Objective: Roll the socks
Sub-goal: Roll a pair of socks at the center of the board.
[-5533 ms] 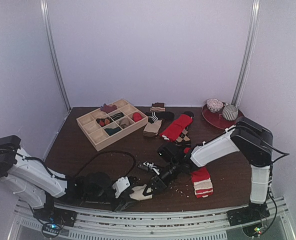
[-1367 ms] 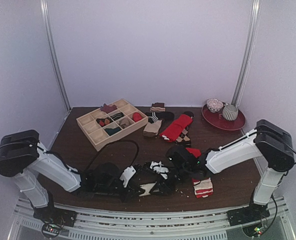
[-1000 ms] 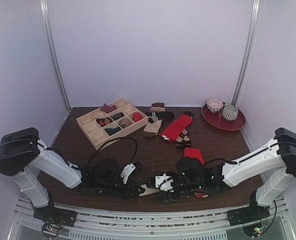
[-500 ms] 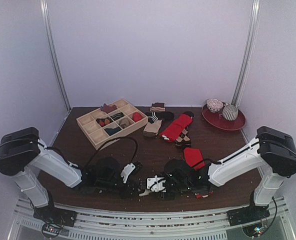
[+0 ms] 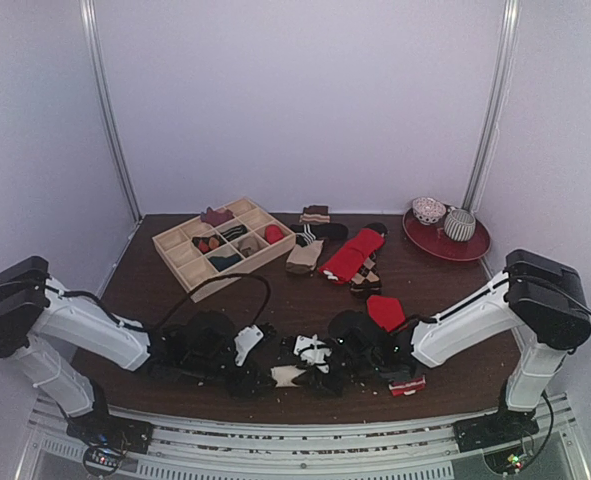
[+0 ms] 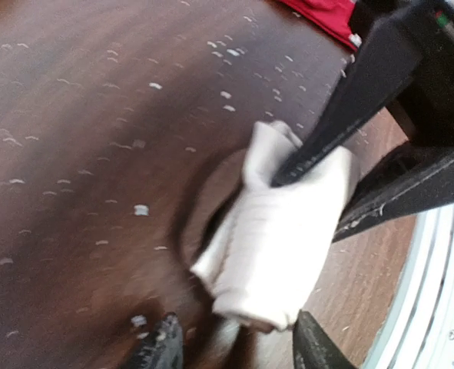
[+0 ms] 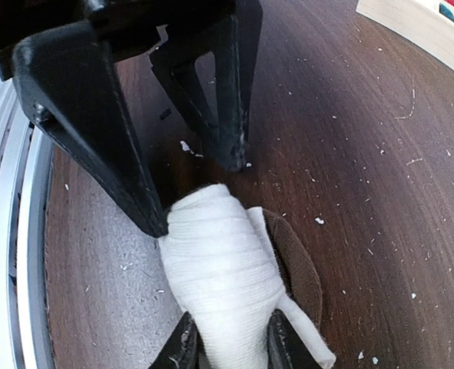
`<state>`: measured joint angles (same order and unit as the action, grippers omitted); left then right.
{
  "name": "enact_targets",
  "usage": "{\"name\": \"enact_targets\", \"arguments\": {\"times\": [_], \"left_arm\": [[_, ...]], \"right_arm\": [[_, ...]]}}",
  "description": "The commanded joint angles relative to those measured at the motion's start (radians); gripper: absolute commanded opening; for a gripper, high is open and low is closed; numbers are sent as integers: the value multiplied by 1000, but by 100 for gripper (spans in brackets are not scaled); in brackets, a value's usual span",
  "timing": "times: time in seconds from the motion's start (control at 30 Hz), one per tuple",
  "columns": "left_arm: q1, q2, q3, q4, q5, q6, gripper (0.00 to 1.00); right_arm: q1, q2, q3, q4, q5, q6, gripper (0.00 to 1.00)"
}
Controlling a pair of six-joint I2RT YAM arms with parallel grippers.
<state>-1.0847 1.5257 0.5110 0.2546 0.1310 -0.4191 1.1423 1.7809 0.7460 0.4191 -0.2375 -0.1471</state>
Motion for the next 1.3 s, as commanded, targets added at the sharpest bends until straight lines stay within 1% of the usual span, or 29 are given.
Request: {"name": "enact_targets", "arguments": {"times": [0.0,0.1,0.2,0.23,0.3,0.43,0.5,0.57,0.7,0.73,0.83,0.87,0.93,1.03,1.13,1.27], "left_arm": [[19,-88,1,-66,-146,85,51],[19,-130,-23,26,-133,121,55],[19,-142,-68,175,-69,141,61],[19,-131,-82,237,-48,147,62],[19,-98,-98,304,-12,159,63],[20,-15,-108,400,54,171,63],[21,24,-100,419,62,170,62],[23,61,-83,411,75,171,57],[25,121,-67,393,119,169,41],[26,129,-68,394,124,166,36],[26,140,-71,388,128,160,13],[26,139,-71,386,129,159,8],[28,140,-70,382,128,150,4],[28,148,-52,346,127,137,1],[29,168,-33,292,131,112,0],[31,209,-7,205,149,85,0]], "right_arm": [[-22,85,-46,-167,-108,150,26],[-46,111,-34,-201,-148,186,26],[-59,132,-23,-243,-155,199,26],[-64,141,-9,-266,-157,199,26],[-67,158,11,-308,-157,200,26],[-72,175,39,-372,-152,203,26],[-76,177,47,-397,-148,201,27],[-83,179,52,-417,-149,202,27],[-88,182,58,-430,-157,204,27],[-87,182,59,-430,-160,204,27],[-87,182,61,-424,-169,204,27],[-89,183,62,-422,-172,202,27],[-89,189,76,-428,-178,194,28],[-90,197,109,-434,-203,185,34],[-91,175,130,-419,-222,192,38],[-97,86,136,-365,-152,230,42]]}}
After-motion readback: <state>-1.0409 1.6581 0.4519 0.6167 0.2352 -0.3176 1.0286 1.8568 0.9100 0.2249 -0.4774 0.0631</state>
